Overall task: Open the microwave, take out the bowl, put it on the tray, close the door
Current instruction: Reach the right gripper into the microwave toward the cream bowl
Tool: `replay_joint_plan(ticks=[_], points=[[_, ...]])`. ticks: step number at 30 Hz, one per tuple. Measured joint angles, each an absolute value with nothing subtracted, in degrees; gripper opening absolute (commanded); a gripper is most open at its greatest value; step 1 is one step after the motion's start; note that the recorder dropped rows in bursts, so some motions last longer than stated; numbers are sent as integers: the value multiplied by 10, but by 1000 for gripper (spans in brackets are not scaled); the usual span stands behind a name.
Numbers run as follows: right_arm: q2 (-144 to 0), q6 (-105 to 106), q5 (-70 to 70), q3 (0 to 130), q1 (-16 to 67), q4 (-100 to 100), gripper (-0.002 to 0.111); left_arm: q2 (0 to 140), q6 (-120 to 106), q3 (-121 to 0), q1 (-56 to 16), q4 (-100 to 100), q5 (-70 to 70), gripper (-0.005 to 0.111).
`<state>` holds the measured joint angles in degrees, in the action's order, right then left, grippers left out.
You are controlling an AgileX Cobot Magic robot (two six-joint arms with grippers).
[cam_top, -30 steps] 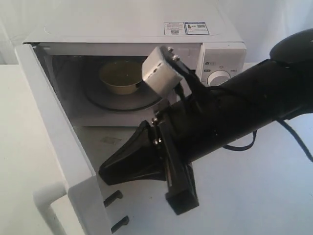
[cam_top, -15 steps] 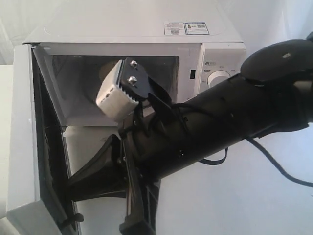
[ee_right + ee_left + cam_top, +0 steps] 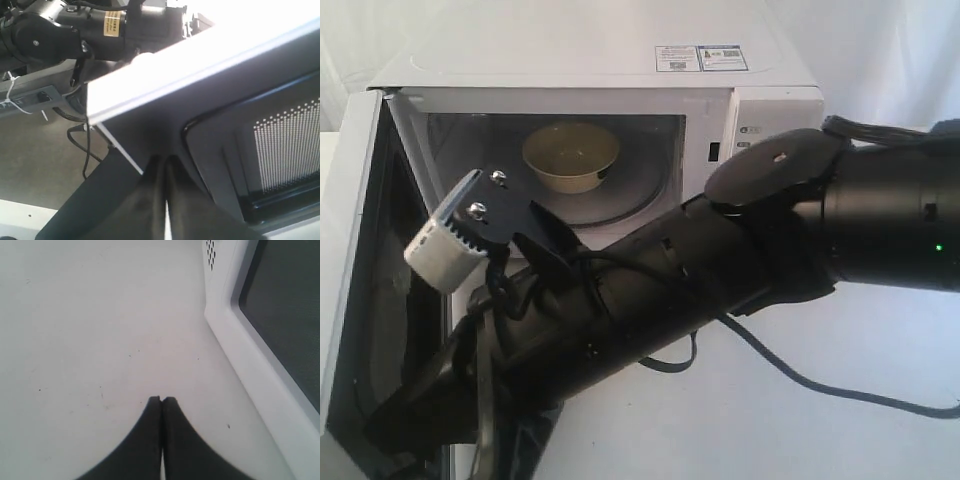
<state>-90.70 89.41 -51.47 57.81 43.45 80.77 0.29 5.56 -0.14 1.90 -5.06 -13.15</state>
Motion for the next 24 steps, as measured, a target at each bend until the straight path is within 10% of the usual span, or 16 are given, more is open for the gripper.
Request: replay_joint_plan(ticks=[24], points=[[-938, 868, -40, 639, 440, 480, 0, 3, 56, -1, 19, -51, -132, 0]])
